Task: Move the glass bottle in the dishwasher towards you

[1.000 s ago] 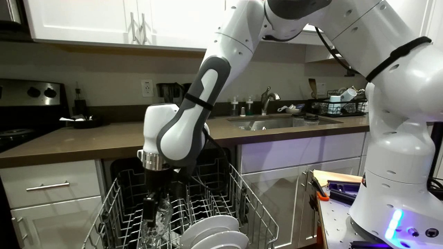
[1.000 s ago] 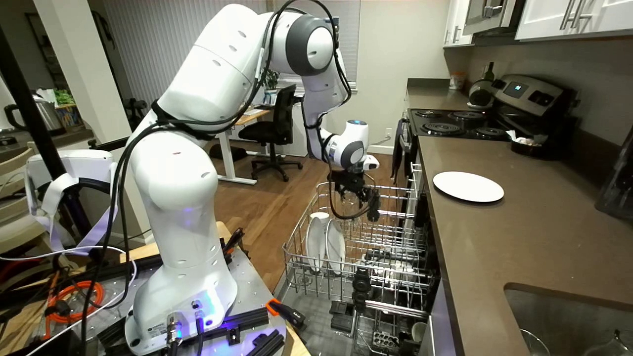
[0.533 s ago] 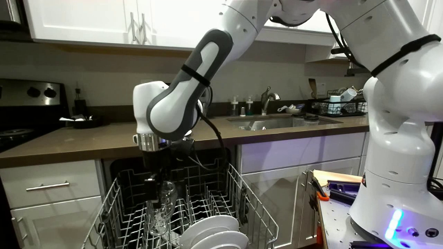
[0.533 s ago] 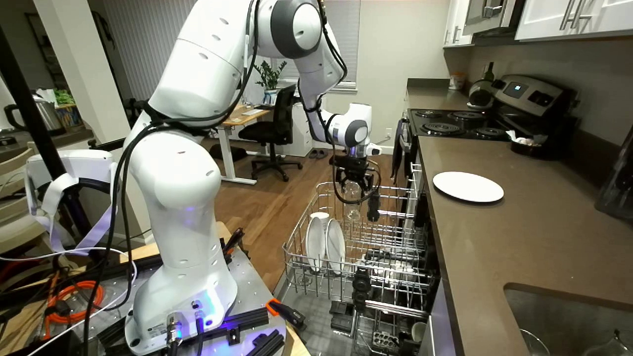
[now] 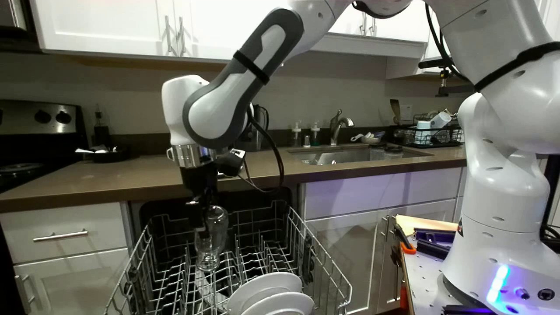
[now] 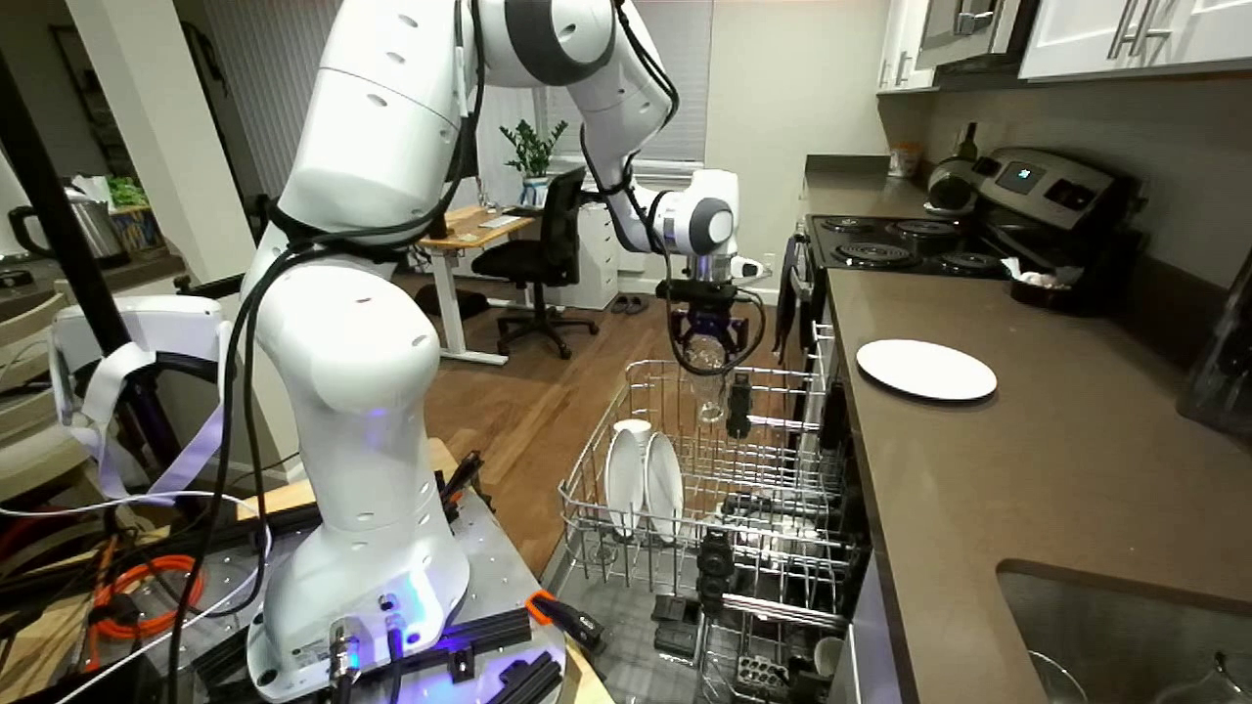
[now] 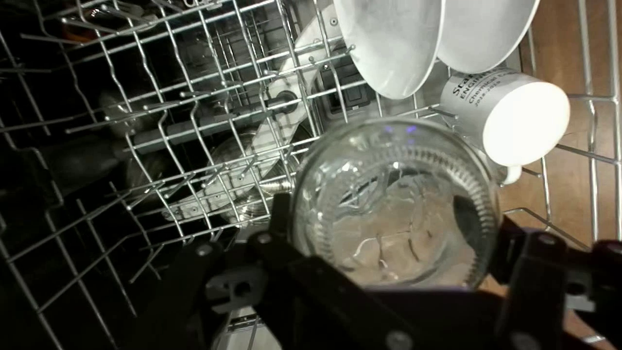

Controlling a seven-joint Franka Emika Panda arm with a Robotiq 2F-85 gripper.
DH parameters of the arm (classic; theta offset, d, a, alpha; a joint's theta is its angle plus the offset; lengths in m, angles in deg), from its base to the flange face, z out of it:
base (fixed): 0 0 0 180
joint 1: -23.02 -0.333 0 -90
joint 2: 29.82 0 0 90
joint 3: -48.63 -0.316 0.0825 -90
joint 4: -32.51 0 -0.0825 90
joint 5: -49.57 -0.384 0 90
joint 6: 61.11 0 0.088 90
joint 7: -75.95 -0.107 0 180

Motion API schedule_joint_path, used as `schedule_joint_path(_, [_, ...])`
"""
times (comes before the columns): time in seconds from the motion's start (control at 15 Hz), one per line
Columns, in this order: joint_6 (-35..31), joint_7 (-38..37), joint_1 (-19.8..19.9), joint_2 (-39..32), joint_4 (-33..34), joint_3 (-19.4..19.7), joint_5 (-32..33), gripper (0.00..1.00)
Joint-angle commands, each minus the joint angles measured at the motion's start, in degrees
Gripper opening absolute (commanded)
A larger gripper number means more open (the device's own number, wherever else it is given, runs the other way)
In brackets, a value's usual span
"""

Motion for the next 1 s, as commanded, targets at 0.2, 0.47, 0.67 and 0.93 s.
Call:
schedule_joint_path(0.2, [4.5, -2.9, 1.2, 3.5, 0.0, 1.4, 0.2, 0.61])
schedule_joint_path(0.47, [4.1, -4.0, 2.7, 3.3, -0.2, 2.3, -1.0, 0.61])
schedule_joint_path(0.67, [4.1, -4.4, 4.2, 2.8, 0.0, 2.8, -2.2, 0.61])
schedule_joint_path(0.93, [4.5, -6.5, 5.9, 2.2, -0.1, 4.2, -3.3, 0.61])
